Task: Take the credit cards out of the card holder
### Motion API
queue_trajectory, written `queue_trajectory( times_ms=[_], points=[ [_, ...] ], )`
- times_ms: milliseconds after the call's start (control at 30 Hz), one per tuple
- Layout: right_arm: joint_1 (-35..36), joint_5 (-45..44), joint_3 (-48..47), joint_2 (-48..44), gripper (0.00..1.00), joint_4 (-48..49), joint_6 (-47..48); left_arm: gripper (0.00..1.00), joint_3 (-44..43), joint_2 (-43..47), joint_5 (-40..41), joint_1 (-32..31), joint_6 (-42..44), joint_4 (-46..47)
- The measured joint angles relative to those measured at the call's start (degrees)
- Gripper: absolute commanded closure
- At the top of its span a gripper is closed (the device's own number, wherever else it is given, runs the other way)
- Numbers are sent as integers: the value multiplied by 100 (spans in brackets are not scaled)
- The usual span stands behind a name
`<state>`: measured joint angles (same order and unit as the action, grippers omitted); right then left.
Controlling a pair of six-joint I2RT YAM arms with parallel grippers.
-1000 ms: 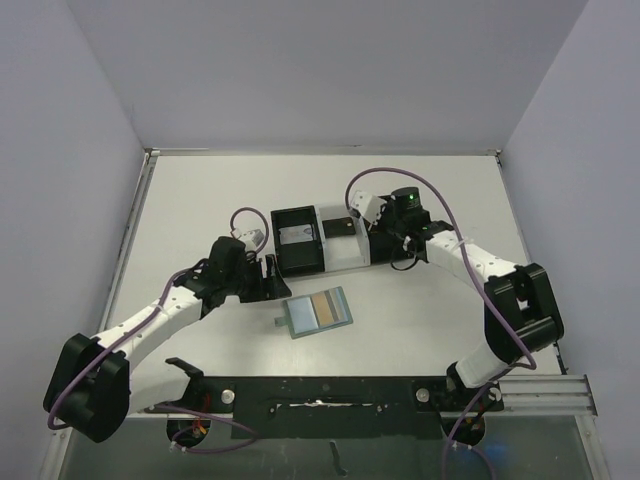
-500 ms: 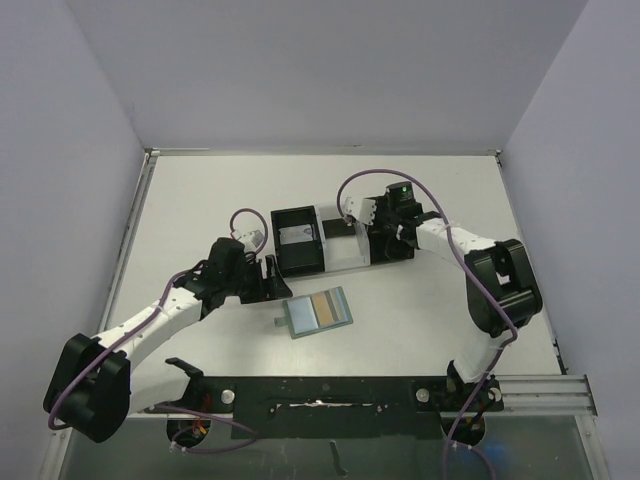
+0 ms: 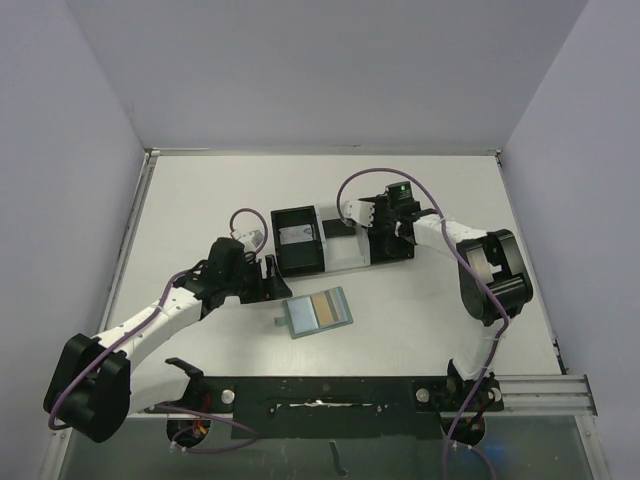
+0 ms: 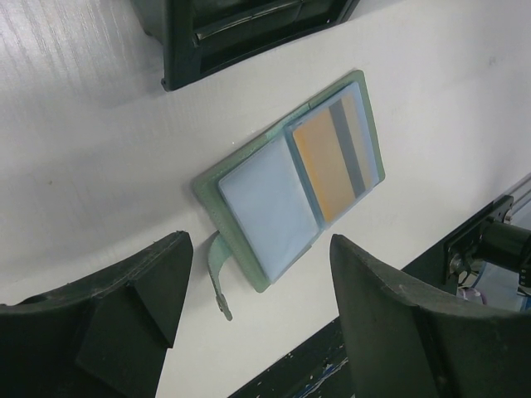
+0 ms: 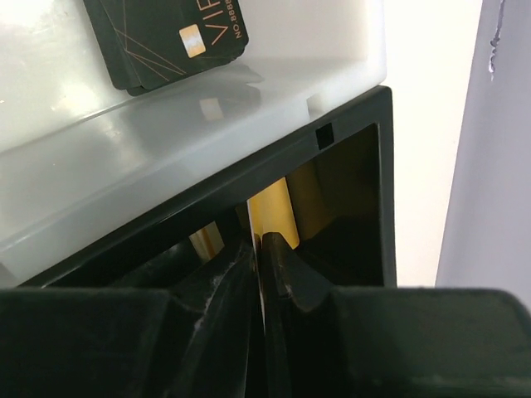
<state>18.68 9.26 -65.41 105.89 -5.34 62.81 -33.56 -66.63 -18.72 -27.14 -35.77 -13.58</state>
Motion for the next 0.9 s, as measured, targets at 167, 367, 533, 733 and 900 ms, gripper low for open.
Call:
queue_trajectory(
  times_ms=[167,367,533,733,900],
  points=[
    [-76,133,-15,2,79,-162,76,33,0,-4,0,15,0,-7],
    [-149,192,-33,7,61,-291,127,33,0,-63,0,20,2,-22],
    [-177,195,-179,85,59,-341,87,33,0,-94,0,22,2,-28],
    [-177,90,-221,85,58,-293,-122,33,0,-179,-2,24,0,-28],
    [-177,-48,-221,48,55,-98,-579,33,0,-190,-17,24,-2,-26]
  ],
)
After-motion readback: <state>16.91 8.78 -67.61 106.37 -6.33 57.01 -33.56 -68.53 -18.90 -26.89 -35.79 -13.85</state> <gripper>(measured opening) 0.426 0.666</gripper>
